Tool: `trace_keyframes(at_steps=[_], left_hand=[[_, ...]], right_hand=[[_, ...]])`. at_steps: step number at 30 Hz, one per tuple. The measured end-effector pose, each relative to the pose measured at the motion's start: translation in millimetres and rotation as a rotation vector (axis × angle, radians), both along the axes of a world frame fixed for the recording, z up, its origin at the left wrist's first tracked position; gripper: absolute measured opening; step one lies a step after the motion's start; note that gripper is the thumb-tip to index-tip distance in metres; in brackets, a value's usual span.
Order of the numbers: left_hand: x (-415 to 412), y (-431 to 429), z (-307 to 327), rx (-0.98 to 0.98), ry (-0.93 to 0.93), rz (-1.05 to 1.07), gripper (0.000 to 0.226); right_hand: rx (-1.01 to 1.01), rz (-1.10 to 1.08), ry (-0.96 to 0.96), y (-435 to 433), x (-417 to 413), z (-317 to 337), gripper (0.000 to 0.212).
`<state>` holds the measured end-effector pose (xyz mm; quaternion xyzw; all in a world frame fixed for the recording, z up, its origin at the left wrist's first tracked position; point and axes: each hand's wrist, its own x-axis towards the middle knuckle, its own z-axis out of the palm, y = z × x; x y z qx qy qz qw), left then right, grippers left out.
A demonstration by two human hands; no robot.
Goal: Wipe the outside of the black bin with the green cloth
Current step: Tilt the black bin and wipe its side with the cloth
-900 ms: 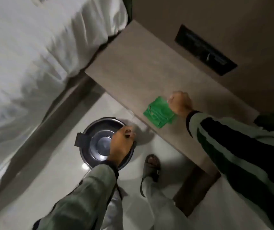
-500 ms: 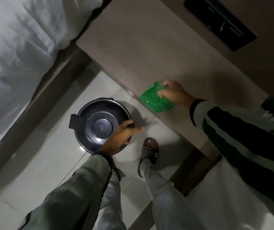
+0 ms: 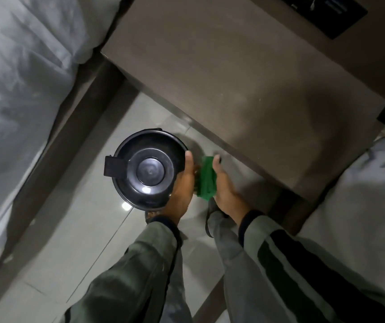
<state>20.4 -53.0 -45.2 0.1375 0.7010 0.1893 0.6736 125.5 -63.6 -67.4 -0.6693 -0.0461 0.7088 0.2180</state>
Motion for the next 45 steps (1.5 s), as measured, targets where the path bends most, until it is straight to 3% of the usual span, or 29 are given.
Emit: trace_keyframes(at_steps=[2,5,7,9,10,12,13,14,16,19,25,31,35,39,41,43,45], left_hand=[[1.9,7.4,-1.0,-0.106,-0.075,-0.032,0.085],[9.4,21.9,-14.2,-0.23,-0.122,-0.163,0.108],[16.1,34.6,-22.4,-0.26,-0.192,-0.246,0.112],[18.5,44.0,-30.2,-0.18,-0.144,-0.242,0.108],[17.2,45.4,-37.3,-0.083,-0.025,-0.231,0.1],[12.0,45.7,-56.9,0.17,0.5,-0.302,0.076],[9.3,45.0,-67.6,0.204,0.739,-0.416,0.077],[7.8,45.5,-80.8,0.154,0.891,-0.519,0.091],[5.5,47.9,-106.6,-0.018,0.967,-0.633,0.122],[3.9,45.2,-134.9,-0.054,0.989,-0.698,0.139],[-70.4,10.5,-127.4,0.063,1.037,-0.631,0.143],[-208.0,-9.8,-83.6,0.162,0.717,-0.643,0.133],[-260.6,-14.0,-81.2,0.141,0.564,-0.661,0.131],[-283.6,-32.7,-82.9,0.211,0.459,-0.687,0.137],[-294.0,-43.4,-80.4,0.203,0.41,-0.699,0.137],[-288.8,-48.0,-79.9,0.232,0.425,-0.746,0.135],[-282.3,-54.1,-78.9,0.283,0.457,-0.809,0.131]], right_hand=[[0.008,-0.135,0.15,-8.2,12.2,-6.7,0.047],[0.03,-0.226,0.205,-14.5,35.6,-16.9,0.032],[0.014,-0.282,0.216,-12.8,47.8,-29.8,0.028],[-0.035,-0.303,0.088,-8.2,60.9,-43.0,0.034],[-0.062,-0.294,0.017,-5.4,67.0,-49.8,0.036],[-0.095,-0.24,-0.084,-3.0,76.9,-64.2,0.039],[-0.107,-0.19,-0.134,-3.6,79.4,-72.0,0.041],[-0.111,-0.12,-0.186,-4.2,78.8,-83.2,0.043],[-0.079,0.063,-0.293,-7.5,68.9,-106.2,0.045],[0.034,0.281,-0.355,-8.9,45.6,-133.6,0.045],[0.249,0.494,-0.375,-5.4,-29.6,-140.9,0.052],[0.641,0.704,-0.419,-20.7,-135.8,-110.3,0.063],[0.519,0.546,-0.461,-30.6,-190.5,-143.3,0.057],[0.234,0.488,-0.607,-1.2,-159.7,-203.4,0.055],[0.195,0.514,-0.609,9.7,-157.2,-207.8,0.053],[0.307,0.563,-0.537,3.6,-168.0,-190.8,0.052],[0.568,0.611,-0.434,-17.9,-193.7,-152.4,0.052]])
